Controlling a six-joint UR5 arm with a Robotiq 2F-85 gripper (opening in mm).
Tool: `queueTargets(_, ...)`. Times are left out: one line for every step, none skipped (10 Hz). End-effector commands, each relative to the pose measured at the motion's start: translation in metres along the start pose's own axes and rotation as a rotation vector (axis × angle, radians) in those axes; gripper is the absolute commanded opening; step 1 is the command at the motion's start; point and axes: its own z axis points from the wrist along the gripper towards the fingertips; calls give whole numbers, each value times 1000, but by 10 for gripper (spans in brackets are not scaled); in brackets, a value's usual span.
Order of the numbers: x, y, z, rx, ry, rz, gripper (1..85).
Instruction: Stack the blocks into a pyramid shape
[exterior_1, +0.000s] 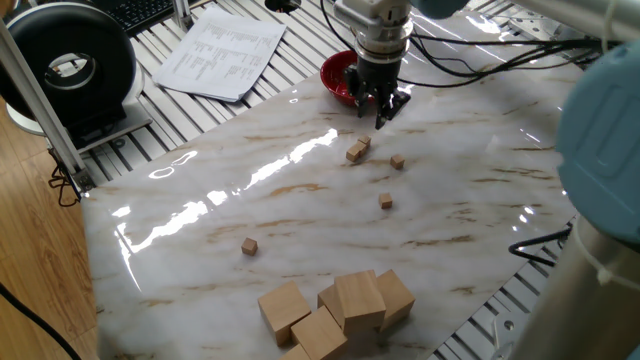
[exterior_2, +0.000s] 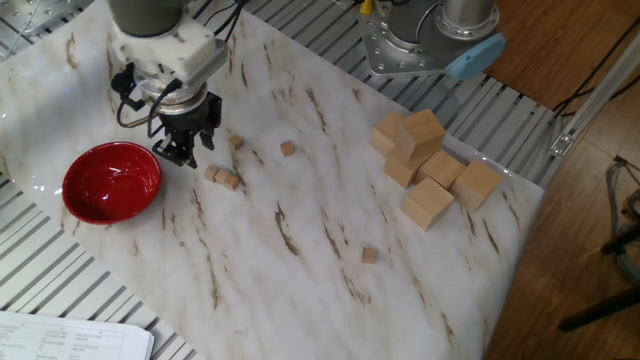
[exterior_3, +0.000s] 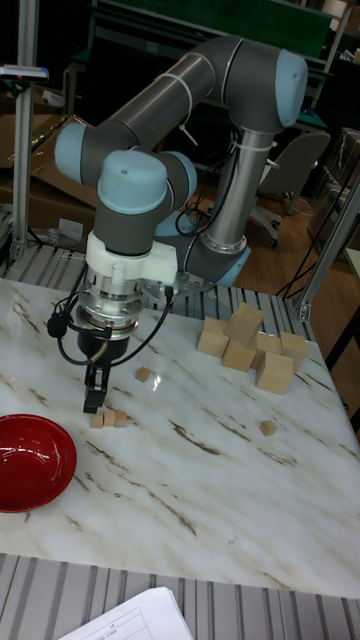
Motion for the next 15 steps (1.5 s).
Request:
queueTargets(-1,-7,0,-19,-31,3,443)
queueTargets(-3,-5,2,-15,-33,5,443)
queueTargets(-5,-5,5,-10,-31,11,433)
queueTargets(-6,-6,10,-7,-29,14,413)
queueTargets(-8,-7,15,-5,-34,20,403)
queueTargets(-8,-10,19,6,-24,18,380)
queueTargets(-6,-10,22,10,-14,12,380)
queueTargets(-2,-10,23,10,-5,9,373)
queueTargets(-4,-8,27,6,-10,13,373)
queueTargets(-10,-5,29,-3,-29,16,380)
queueTargets(-6,-5,29,-2,-17,4,380)
queueTargets(-6,-5,29,-2,-17,4,377)
queueTargets(-6,-5,30,-2,-16,-2,377)
queueTargets(-6,-4,33,-2,-16,-5,377)
queueTargets(-7,-2,37,0,-25,-2,377)
